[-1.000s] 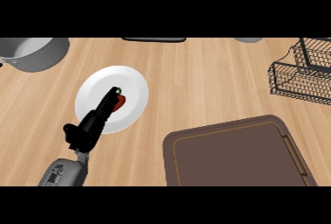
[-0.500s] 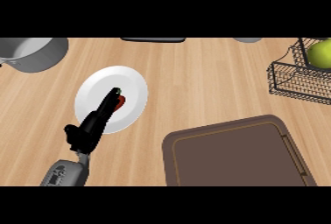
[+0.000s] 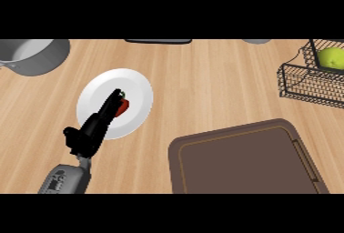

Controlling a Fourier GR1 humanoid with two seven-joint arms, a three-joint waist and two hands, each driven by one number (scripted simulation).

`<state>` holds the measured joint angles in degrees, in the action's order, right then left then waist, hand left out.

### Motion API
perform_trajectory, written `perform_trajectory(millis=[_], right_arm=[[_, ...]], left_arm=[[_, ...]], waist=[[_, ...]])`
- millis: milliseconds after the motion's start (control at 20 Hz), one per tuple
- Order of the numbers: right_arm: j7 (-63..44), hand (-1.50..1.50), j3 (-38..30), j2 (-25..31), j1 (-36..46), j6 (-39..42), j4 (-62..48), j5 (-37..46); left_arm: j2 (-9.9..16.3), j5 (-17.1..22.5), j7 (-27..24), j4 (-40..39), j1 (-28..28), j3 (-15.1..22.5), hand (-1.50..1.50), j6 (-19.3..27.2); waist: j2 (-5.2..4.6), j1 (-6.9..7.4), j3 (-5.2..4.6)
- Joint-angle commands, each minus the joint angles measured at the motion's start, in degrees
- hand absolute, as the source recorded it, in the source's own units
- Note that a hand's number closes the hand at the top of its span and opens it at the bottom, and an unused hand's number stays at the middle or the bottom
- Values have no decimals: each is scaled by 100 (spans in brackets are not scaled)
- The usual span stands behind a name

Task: Pick the pear from the tray and place it in the tiered basket

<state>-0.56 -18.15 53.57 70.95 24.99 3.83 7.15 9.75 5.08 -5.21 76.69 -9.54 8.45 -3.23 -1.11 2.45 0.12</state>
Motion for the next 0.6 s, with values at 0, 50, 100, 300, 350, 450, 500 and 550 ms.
perform_trajectory(millis=[0, 50, 100, 300, 350, 450, 500, 550], right_arm=[[248, -150, -153, 548, -299, -927, 176, -104], [103, -150, -193, 612, -208, -1189, 185, -127], [103, -150, -323, 826, -208, -1177, 164, -241], [511, -150, -728, 1170, -660, -1383, 77, -601], [650, -150, -866, 1166, -729, -1478, 53, -731], [457, -150, -1111, 1667, -771, -1079, -64, -966], [737, -150, -1200, 1673, -979, -981, -65, -1055], [813, -150, -1233, 1735, -1155, -865, -101, -1086]], left_arm=[[56, 48, 4, 89, 74, -83, 0, -12], [77, 93, -137, -10, 128, -105, 0, -117], [36, -30, -16, -87, -113, -82, 0, 16], [30, -77, -147, 54, 218, 2, 0, 1], [-143, -76, -222, -260, -67, -52, 0, 101], [57, 15, -133, 98, 94, -63, 0, -80], [-63, -48, -185, -84, 122, -18, 0, 12], [24, 31, -58, -46, -39, -154, 0, -1]], waist=[[-10, -13, 9], [-30, 29, 4], [-53, -15, 11], [-34, 16, 26], [-75, -71, 27], [-51, 3, 44], [-67, -63, 47], [-65, -79, 51]])
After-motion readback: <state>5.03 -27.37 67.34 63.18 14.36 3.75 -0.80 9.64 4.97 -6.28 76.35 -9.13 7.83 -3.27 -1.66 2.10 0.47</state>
